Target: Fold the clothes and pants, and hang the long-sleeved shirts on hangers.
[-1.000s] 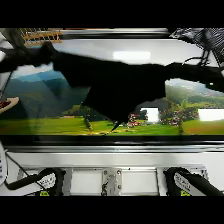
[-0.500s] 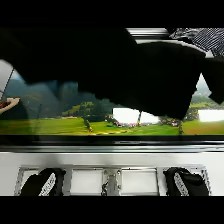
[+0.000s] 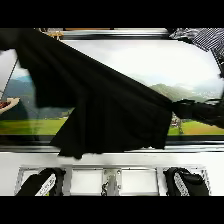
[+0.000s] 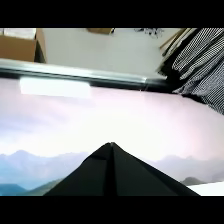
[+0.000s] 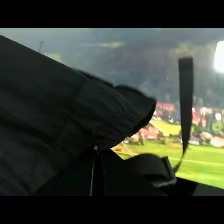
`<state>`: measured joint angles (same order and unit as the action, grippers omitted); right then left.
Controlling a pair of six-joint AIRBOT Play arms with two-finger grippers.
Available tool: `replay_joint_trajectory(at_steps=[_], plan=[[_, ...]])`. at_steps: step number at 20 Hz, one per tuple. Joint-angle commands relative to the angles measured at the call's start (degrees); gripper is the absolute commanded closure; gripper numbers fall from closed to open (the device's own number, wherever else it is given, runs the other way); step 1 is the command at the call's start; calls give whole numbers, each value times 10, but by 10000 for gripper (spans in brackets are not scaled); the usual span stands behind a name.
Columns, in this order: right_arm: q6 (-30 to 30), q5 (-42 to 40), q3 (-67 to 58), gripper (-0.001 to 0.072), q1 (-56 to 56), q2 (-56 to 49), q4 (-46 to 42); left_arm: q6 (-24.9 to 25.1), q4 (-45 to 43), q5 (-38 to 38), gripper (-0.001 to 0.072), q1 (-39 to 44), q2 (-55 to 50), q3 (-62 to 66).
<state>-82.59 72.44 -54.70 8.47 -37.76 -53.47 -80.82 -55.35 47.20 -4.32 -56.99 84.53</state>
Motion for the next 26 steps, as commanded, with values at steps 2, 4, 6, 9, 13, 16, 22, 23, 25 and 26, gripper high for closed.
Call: replay_joint_trajectory(at_steps=[2,4,6,9,13,16,22,23,25,26], plan=[[-19,-131,42,691,0,-110,-34,1,-2,-62,703,61,-168,-6],[-19,-253,34,689,2,-171,-35,0,-2,-88,686,70,-237,16],[-16,-338,5,445,10,-219,-33,-8,-2,-64,104,56,-288,67],[-11,-348,-43,208,43,-240,-34,-26,-7,56,93,-3,-311,123],[23,-274,-44,208,61,-206,-42,-25,-47,171,93,-78,-285,30],[49,-203,-44,209,52,-201,-44,17,-49,194,93,-89,-261,-129],[48,-196,-43,209,27,-201,-44,95,-45,116,93,-19,-267,-328],[48,-196,-43,209,22,-201,-44,95,-44,103,93,-5,-276,-330],[48,-196,-43,209,17,-201,-44,95,-45,91,93,19,-296,-322],[48,-196,-43,209,17,-201,-44,95,-45,92,93,30,-307,-312]])
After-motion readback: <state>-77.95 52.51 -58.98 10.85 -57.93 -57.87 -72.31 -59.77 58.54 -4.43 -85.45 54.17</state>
